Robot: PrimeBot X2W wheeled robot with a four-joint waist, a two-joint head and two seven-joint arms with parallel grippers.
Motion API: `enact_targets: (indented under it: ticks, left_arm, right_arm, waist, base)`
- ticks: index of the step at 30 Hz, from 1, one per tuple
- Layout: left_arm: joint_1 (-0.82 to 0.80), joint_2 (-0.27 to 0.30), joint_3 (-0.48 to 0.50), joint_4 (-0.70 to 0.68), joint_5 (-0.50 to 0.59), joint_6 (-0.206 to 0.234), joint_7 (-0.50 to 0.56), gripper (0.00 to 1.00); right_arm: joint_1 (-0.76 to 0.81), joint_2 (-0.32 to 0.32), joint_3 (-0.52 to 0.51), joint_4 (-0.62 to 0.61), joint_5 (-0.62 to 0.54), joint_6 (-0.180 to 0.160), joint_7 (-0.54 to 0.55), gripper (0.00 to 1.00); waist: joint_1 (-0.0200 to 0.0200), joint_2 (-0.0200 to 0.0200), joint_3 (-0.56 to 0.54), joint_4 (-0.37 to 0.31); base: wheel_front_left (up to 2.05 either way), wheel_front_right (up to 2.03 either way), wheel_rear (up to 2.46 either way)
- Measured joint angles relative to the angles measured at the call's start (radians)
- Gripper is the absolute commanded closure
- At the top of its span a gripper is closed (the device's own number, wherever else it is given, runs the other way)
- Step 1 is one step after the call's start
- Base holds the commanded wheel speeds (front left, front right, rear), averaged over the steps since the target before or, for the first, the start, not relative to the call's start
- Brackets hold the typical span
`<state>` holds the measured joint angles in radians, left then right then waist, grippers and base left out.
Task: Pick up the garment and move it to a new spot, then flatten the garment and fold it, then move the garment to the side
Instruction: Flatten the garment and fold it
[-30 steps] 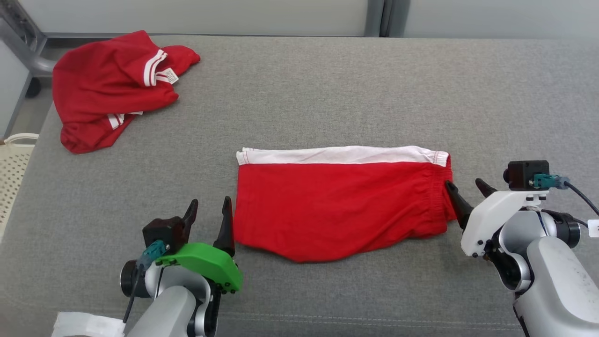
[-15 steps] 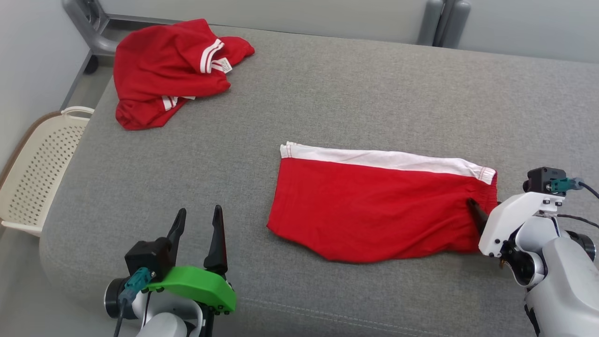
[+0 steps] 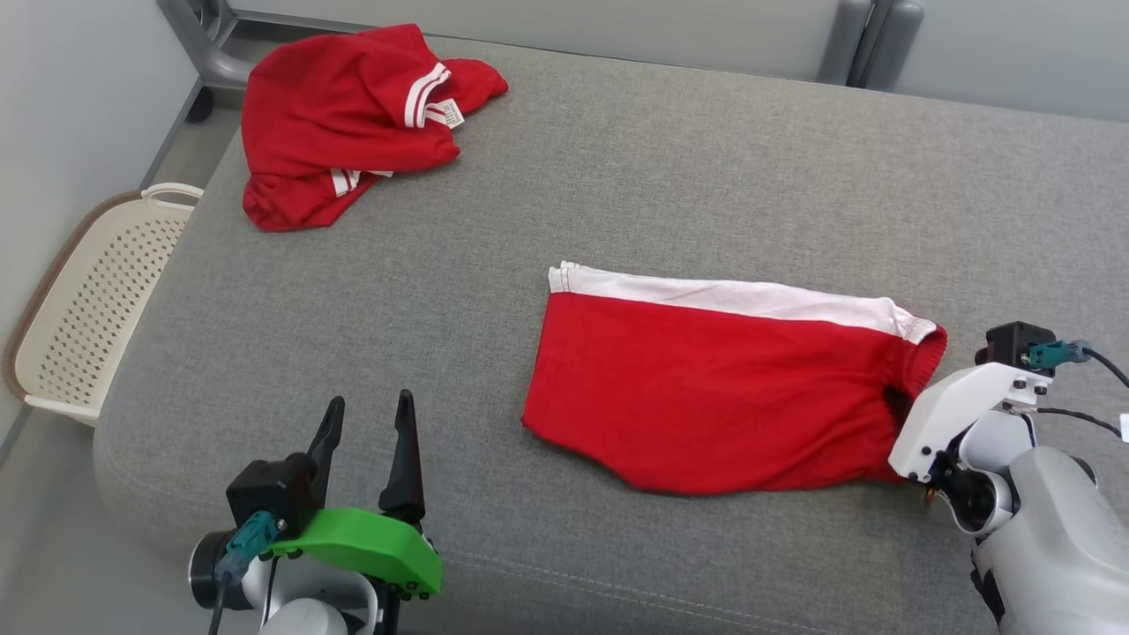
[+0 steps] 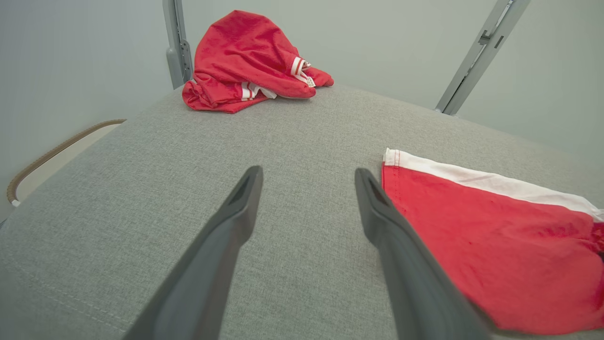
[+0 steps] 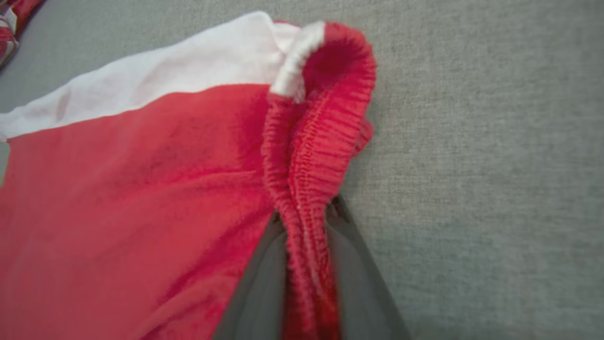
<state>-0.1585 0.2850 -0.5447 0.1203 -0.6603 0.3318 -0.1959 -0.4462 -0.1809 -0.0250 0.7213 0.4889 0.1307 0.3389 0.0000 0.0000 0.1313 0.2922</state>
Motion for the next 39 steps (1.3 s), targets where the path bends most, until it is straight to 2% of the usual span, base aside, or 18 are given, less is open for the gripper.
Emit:
enact_targets:
  ticks: [6, 10, 16, 21, 23, 28, 39]
  left_arm:
    - [0.005, 0.007, 0.000, -0.020, 0.000, 0.004, 0.000, 0.00]
    - [0.005, 0.008, -0.005, -0.033, 0.000, 0.003, 0.001, 0.00]
    - [0.005, 0.006, -0.018, -0.055, 0.000, 0.004, 0.010, 0.00]
    - [0.005, 0.007, -0.022, -0.068, 0.000, 0.008, 0.014, 0.00]
    - [0.006, 0.007, -0.022, -0.071, 0.000, 0.010, 0.015, 0.00]
    - [0.013, 0.008, -0.032, -0.070, -0.007, 0.005, 0.026, 0.00]
    - [0.015, 0.010, -0.050, -0.073, -0.008, -0.006, 0.038, 0.00]
  right_arm:
    - [-0.012, -0.035, 0.072, -0.013, 0.050, 0.001, -0.015, 1.00]
    - [-0.013, -0.098, 0.095, -0.048, 0.115, 0.001, 0.021, 1.00]
    - [0.010, -0.238, 0.095, -0.100, 0.156, 0.001, 0.079, 1.00]
    - [0.023, -0.276, 0.076, -0.142, 0.185, 0.000, 0.123, 1.00]
    - [0.026, -0.263, 0.059, -0.162, 0.219, 0.000, 0.137, 1.00]
    - [0.032, -0.185, 0.050, -0.239, 0.299, 0.000, 0.193, 1.00]
    - [0.051, -0.075, 0.118, -0.377, 0.276, 0.000, 0.258, 1.00]
  waist:
    - [0.0000, 0.0000, -0.005, -0.031]
    - [0.0000, 0.0000, -0.011, -0.059]
    - [0.0000, 0.0000, -0.018, -0.104]
    - [0.0000, 0.0000, -0.021, -0.134]
    - [0.0000, 0.0000, -0.023, -0.144]
    - [0.0000, 0.0000, -0.037, -0.162]
    - [0.0000, 0.0000, -0.055, -0.148]
  base:
    - [0.00, 0.00, 0.00]
    - [0.00, 0.00, 0.00]
    - [0.00, 0.00, 0.00]
    - [0.00, 0.00, 0.00]
    - [0.00, 0.00, 0.00]
    - [0.00, 0.00, 0.00]
    - [0.00, 0.00, 0.00]
